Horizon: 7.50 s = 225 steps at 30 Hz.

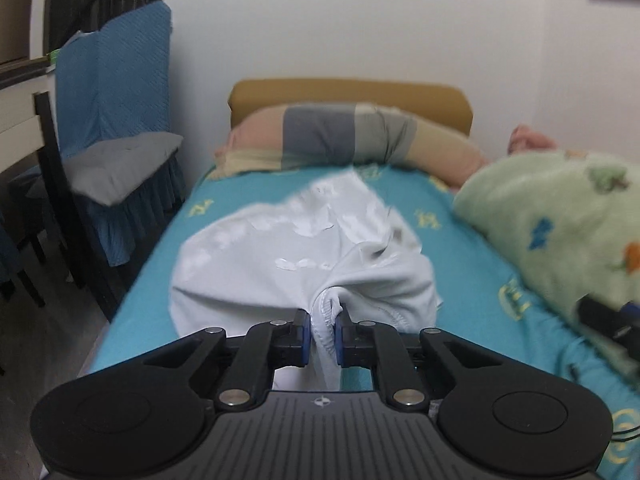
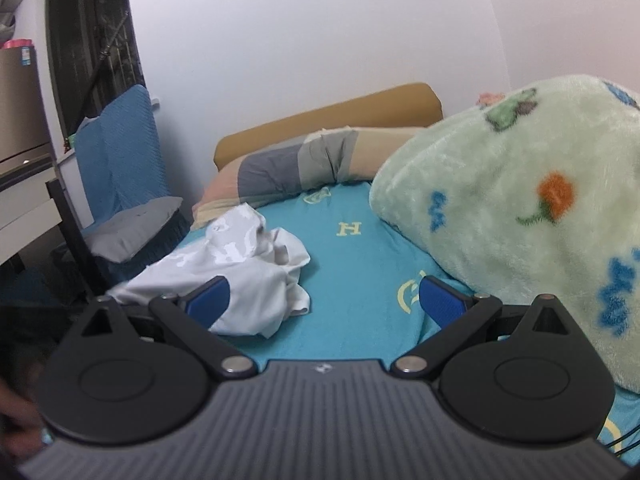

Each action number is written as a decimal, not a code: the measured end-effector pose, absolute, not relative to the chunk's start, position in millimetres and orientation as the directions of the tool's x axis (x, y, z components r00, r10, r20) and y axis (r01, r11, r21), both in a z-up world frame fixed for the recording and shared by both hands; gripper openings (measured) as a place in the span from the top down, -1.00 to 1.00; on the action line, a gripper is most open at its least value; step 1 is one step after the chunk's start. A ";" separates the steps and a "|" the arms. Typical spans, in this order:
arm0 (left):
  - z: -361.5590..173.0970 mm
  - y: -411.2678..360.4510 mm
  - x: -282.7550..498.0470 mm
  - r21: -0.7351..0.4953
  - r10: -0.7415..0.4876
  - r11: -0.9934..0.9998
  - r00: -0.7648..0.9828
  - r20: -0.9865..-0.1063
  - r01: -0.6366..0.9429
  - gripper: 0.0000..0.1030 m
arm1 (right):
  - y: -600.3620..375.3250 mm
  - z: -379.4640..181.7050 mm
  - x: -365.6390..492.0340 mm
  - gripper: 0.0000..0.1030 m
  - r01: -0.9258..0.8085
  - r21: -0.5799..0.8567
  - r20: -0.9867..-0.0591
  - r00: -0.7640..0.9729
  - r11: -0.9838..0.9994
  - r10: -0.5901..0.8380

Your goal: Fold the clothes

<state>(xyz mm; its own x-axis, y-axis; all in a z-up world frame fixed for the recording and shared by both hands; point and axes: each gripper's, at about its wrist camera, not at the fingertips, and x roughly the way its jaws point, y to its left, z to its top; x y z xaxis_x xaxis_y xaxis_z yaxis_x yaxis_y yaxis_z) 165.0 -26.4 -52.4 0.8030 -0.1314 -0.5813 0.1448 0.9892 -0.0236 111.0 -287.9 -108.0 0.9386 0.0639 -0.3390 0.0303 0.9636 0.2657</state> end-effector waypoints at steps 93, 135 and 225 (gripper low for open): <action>-61.2 33.8 121.4 -0.318 -0.209 0.948 0.749 -0.629 -0.002 0.81 | -199.5 -157.5 174.0 -1.00 0.061 0.223 -0.519 0.852 0.973 0.066; -68.7 -15.1 124.9 -0.076 -0.202 0.979 0.837 -0.508 0.190 0.82 | -327.6 -139.6 125.4 -0.99 0.254 0.598 -0.688 0.650 0.760 0.324; 334.9 85.2 87.3 -0.165 0.088 0.983 0.996 0.013 -0.084 -0.16 | -270.2 302.3 63.8 -0.99 0.126 0.015 0.023 0.992 0.992 -0.126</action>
